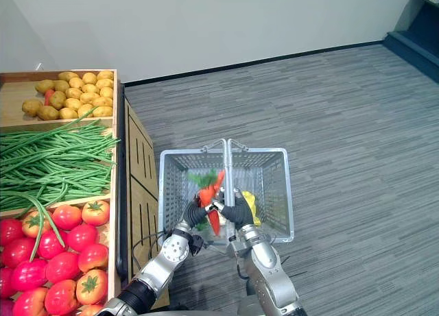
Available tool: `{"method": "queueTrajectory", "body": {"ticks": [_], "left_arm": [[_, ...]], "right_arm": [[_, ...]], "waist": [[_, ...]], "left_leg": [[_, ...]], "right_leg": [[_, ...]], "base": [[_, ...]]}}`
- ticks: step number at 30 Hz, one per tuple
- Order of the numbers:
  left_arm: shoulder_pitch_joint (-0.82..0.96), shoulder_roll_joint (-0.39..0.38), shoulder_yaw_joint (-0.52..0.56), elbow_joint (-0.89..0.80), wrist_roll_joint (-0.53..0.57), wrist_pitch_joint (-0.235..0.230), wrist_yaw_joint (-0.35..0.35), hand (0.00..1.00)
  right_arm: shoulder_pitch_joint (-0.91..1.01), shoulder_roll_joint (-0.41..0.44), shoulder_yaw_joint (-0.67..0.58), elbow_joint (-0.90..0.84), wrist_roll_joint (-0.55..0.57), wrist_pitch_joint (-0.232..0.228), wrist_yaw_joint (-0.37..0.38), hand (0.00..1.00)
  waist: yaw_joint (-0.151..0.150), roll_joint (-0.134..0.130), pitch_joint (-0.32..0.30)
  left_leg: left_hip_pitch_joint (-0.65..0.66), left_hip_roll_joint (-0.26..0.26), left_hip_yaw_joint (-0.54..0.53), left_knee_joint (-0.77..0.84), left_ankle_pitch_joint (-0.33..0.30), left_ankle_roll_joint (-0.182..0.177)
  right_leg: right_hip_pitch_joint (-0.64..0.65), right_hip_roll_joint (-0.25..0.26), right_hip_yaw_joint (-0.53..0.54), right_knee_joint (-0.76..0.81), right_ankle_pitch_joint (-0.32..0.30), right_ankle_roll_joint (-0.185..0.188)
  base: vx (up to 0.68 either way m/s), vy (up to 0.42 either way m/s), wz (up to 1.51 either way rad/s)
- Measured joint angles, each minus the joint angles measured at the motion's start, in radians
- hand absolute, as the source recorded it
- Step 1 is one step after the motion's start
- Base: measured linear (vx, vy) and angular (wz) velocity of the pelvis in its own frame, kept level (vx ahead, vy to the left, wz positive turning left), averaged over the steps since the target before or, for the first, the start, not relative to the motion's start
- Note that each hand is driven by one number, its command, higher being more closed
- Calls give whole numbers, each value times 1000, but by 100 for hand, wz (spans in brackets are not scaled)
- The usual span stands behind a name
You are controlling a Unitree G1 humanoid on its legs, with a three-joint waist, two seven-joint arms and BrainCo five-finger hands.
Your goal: Pick vegetable in the basket
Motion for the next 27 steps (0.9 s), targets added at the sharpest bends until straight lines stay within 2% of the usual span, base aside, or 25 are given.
{"method": "queueTrajectory", "body": {"ticks": [7, 12, 18, 22, 25, 27], "left_arm": [[0, 1, -12, -3, -2, 0, -21, 0], [10, 2, -16, -86, -1, -7, -60, 0], [85, 14, 9, -242, -22, -18, -106, 0], [193, 34, 84, -434, -206, -54, -178, 0], [236, 42, 116, -491, -275, -65, -206, 0], [281, 50, 162, -545, -359, -76, -236, 0]], "right_arm": [[4, -2, -14, 0, -13, 0, 0, 100], [27, 0, -71, 3, -113, 0, -5, 100], [52, 1, -238, 10, -253, 4, -36, 100], [53, 0, -385, 10, -317, 6, -96, 100], [56, 0, -434, 10, -332, 6, -116, 100], [60, -1, -481, 9, -350, 6, -125, 100]], "waist": [[0, -8, -5], [1, -8, -5], [3, -7, -6], [4, -2, -9], [6, 4, -22], [11, 12, -31]], "left_leg": [[-2, -1, -10, 0, 0, 0], [-3, -1, -14, 0, 1, 0], [-5, -4, -21, 0, 1, 0], [-1, -2, -28, 0, 2, -1], [1, -2, -34, 0, 2, -1], [1, -2, -37, 0, 2, -1]], "right_leg": [[3, 0, -11, 0, 0, 0], [5, -1, -15, 0, 0, 0], [7, 0, -24, 0, 0, 0], [16, 1, -38, 0, 0, 1], [22, 1, -45, 0, -1, 1], [23, 0, -47, 0, -1, 2]], "base": [[-9, -16, 4], [0, 0, 1], [0, -1, 1], [-19, -24, 5], [-18, -16, 6], [-31, -17, 3]]}}
